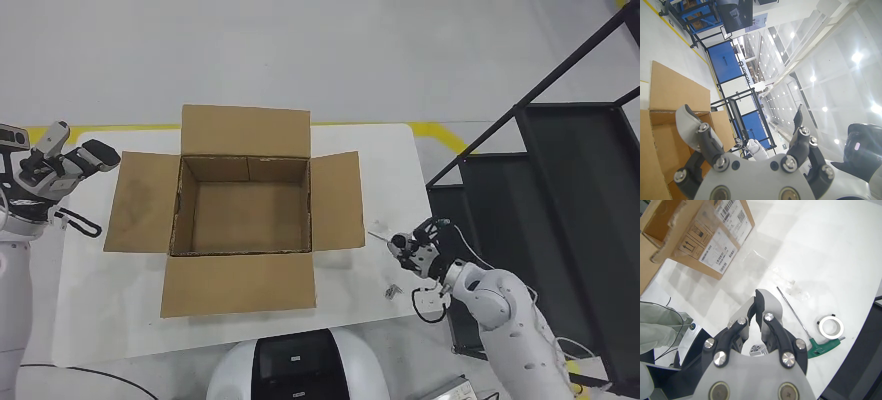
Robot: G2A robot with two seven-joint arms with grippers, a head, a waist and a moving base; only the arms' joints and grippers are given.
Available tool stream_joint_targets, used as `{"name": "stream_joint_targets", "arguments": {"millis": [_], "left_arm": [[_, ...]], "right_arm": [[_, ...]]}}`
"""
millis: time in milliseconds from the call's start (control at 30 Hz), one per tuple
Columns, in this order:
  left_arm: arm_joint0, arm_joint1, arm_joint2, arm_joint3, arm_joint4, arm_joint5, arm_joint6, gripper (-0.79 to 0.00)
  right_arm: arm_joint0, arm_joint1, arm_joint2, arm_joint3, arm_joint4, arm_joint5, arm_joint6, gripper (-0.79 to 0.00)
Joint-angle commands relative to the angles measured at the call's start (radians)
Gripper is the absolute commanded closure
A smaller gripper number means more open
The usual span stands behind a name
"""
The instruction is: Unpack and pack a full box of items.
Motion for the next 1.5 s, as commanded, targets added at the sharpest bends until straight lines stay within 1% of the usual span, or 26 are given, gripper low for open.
{"name": "stream_joint_targets", "arguments": {"millis": [0, 67, 133, 167, 367, 433, 533, 667, 767, 867, 967, 1033, 1100, 1133, 1167, 1200, 1233, 1267, 1300, 1467], "left_arm": [[0.000, 0.000, 0.000, 0.000, 0.000, 0.000, 0.000, -0.785], [0.000, 0.000, 0.000, 0.000, 0.000, 0.000, 0.000, -0.785], [0.000, 0.000, 0.000, 0.000, 0.000, 0.000, 0.000, -0.785], [0.000, 0.000, 0.000, 0.000, 0.000, 0.000, 0.000, -0.785], [0.000, 0.000, 0.000, 0.000, 0.000, 0.000, 0.000, -0.785], [0.000, 0.000, 0.000, 0.000, 0.000, 0.000, 0.000, -0.785], [0.000, 0.000, 0.000, 0.000, 0.000, 0.000, 0.000, -0.785], [0.000, 0.000, 0.000, 0.000, 0.000, 0.000, 0.000, -0.785], [0.000, 0.000, 0.000, 0.000, 0.000, 0.000, 0.000, -0.785], [0.000, 0.000, 0.000, 0.000, 0.000, 0.000, 0.000, -0.785], [0.000, 0.000, 0.000, 0.000, 0.000, 0.000, 0.000, -0.785], [0.000, 0.000, 0.000, 0.000, 0.000, 0.000, 0.000, -0.785], [0.000, 0.000, 0.000, 0.000, 0.000, 0.000, 0.000, -0.785], [0.000, 0.000, 0.000, 0.000, 0.000, 0.000, 0.000, -0.785], [0.000, 0.000, 0.000, 0.000, 0.000, 0.000, 0.000, -0.785], [0.000, 0.000, 0.000, 0.000, 0.000, 0.000, 0.000, -0.785], [0.000, 0.000, 0.000, 0.000, 0.000, 0.000, 0.000, -0.785], [0.000, 0.000, 0.000, 0.000, 0.000, 0.000, 0.000, -0.785], [0.000, 0.000, 0.000, 0.000, 0.000, 0.000, 0.000, -0.785], [0.000, 0.000, 0.000, 0.000, 0.000, 0.000, 0.000, -0.785]], "right_arm": [[-0.009, 0.004, 0.009, 0.001, 0.016, -0.023, 0.000, -0.785], [-0.020, 0.009, 0.021, -0.016, -0.002, -0.049, 0.018, -0.785], [-0.036, 0.015, 0.039, -0.029, -0.027, -0.051, 0.030, -0.785], [-0.044, 0.019, 0.051, -0.042, -0.071, -0.049, 0.040, -0.785], [-0.115, 0.031, 0.072, -0.057, -0.247, -0.074, 0.003, -0.785], [-0.124, 0.034, 0.053, -0.054, -0.330, -0.085, -0.013, -0.785], [-0.120, 0.035, 0.006, -0.028, -0.448, -0.078, -0.078, -0.785], [-0.091, 0.035, -0.061, 0.031, -0.562, -0.054, -0.157, -0.785], [-0.062, 0.035, -0.100, 0.084, -0.648, -0.013, -0.202, -0.785], [-0.036, 0.035, -0.121, 0.139, -0.675, 0.022, -0.242, -0.785], [-0.021, 0.035, -0.141, 0.168, -0.694, 0.034, -0.267, -0.785], [-0.019, 0.035, -0.155, 0.174, -0.712, 0.040, -0.281, -0.708], [-0.018, 0.036, -0.170, 0.176, -0.735, 0.038, -0.284, -0.573], [-0.019, 0.037, -0.174, 0.177, -0.744, 0.040, -0.287, -0.557], [-0.020, 0.037, -0.177, 0.180, -0.742, 0.042, -0.294, -0.434], [-0.020, 0.038, -0.180, 0.178, -0.750, 0.043, -0.295, -0.332], [-0.020, 0.039, -0.182, 0.178, -0.761, 0.046, -0.296, -0.182], [-0.021, 0.039, -0.182, 0.181, -0.758, 0.047, -0.301, -0.132], [-0.021, 0.040, -0.182, 0.182, -0.757, 0.049, -0.303, 0.000], [-0.027, 0.046, -0.172, 0.175, -0.767, 0.057, -0.312, 0.000]]}}
